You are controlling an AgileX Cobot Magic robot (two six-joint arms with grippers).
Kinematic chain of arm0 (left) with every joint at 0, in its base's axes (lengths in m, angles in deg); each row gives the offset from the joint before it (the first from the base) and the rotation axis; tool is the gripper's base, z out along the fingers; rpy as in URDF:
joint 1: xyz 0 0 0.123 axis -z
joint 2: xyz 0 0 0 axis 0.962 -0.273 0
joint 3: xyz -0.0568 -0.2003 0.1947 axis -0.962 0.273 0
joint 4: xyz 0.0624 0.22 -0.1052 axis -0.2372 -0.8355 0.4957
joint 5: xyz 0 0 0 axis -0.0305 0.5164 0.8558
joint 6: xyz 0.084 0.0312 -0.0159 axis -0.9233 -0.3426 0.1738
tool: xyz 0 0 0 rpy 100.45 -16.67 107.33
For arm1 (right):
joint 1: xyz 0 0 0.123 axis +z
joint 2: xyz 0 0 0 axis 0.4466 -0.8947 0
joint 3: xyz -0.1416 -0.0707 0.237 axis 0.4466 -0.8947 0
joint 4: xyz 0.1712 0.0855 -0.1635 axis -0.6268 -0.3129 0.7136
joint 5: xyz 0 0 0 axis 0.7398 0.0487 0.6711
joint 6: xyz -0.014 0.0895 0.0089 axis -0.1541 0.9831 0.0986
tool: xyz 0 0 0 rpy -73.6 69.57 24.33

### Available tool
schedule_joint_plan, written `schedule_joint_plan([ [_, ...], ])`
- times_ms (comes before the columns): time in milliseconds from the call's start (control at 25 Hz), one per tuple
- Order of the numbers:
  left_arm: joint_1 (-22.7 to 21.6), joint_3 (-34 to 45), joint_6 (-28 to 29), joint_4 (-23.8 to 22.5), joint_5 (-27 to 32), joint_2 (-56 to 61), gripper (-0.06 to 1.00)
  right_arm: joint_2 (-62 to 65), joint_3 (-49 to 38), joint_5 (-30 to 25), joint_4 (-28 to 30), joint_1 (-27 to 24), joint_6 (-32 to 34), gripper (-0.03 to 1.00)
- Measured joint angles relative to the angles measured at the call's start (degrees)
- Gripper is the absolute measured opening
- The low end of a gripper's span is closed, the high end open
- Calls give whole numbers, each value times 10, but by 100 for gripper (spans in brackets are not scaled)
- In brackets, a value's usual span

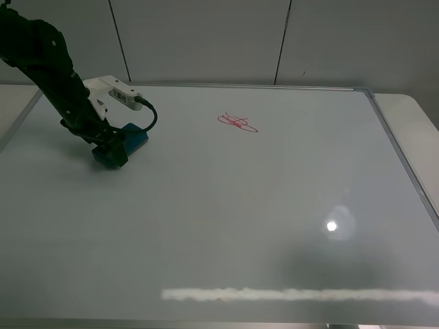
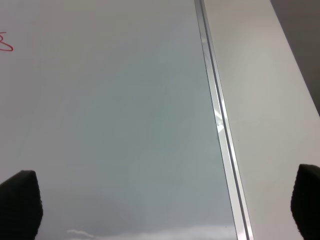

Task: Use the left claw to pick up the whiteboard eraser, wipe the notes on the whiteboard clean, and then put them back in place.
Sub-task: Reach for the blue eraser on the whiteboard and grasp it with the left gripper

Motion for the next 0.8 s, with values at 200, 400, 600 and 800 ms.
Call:
schedule_joint_plan([
  [200, 0, 0, -1, 0, -17, -2, 99, 0, 0, 0, 0, 0, 0, 99],
  [400, 0, 0, -1, 0, -24, -7, 99, 0, 0, 0, 0, 0, 0, 99],
  [600, 0, 0, -1, 0, -28, -7, 97, 0, 0, 0, 0, 0, 0, 99],
  [800, 0, 0, -1, 0, -31, -7, 60, 0, 0, 0, 0, 0, 0, 99],
])
